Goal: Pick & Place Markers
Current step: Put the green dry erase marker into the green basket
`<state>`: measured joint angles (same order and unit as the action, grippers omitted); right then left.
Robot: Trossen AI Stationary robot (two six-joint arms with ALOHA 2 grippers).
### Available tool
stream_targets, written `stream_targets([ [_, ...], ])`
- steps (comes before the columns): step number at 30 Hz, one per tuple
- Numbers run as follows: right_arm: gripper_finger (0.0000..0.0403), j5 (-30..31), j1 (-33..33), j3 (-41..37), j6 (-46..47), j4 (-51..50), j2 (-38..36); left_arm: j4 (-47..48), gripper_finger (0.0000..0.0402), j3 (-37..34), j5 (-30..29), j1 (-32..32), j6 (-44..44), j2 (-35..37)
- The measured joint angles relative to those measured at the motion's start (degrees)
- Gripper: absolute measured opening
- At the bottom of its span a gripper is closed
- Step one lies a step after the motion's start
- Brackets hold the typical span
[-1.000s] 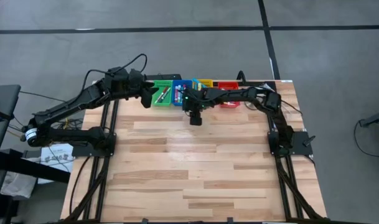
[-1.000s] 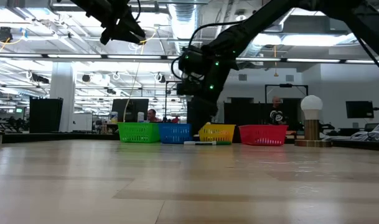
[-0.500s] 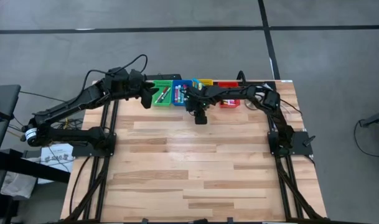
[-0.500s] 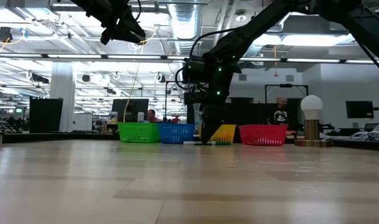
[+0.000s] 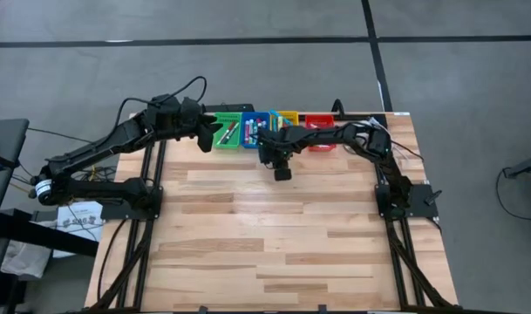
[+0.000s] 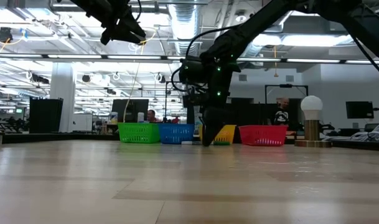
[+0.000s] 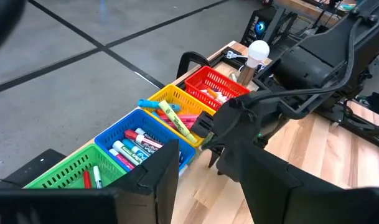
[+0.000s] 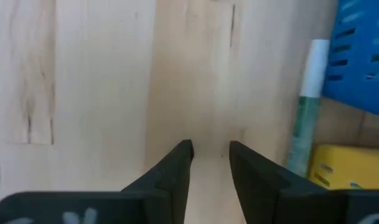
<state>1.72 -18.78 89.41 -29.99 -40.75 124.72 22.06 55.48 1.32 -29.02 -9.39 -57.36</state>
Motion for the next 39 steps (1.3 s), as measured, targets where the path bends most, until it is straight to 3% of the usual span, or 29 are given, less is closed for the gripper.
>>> stream_targets([
  [8, 0.0076, 3.2, 1.9, 0.3, -0.4, -0.5, 0.1, 0.0, 0.0153, 0.0, 0.0, 0.2, -1.4, 0.0],
  [21, 0.0073, 4.2, 2.7, 7.9, -3.2, -1.9, 0.3, 0.0, 0.0153, 0.0, 0.0, 2.8, -1.4, 0.0],
  [39, 0.0073, 2.7, -2.9, 5.0, -4.1, -2.1, 0.3, 0.0, 0.0153, 0.0, 0.0, 3.3, -1.4, 0.0],
])
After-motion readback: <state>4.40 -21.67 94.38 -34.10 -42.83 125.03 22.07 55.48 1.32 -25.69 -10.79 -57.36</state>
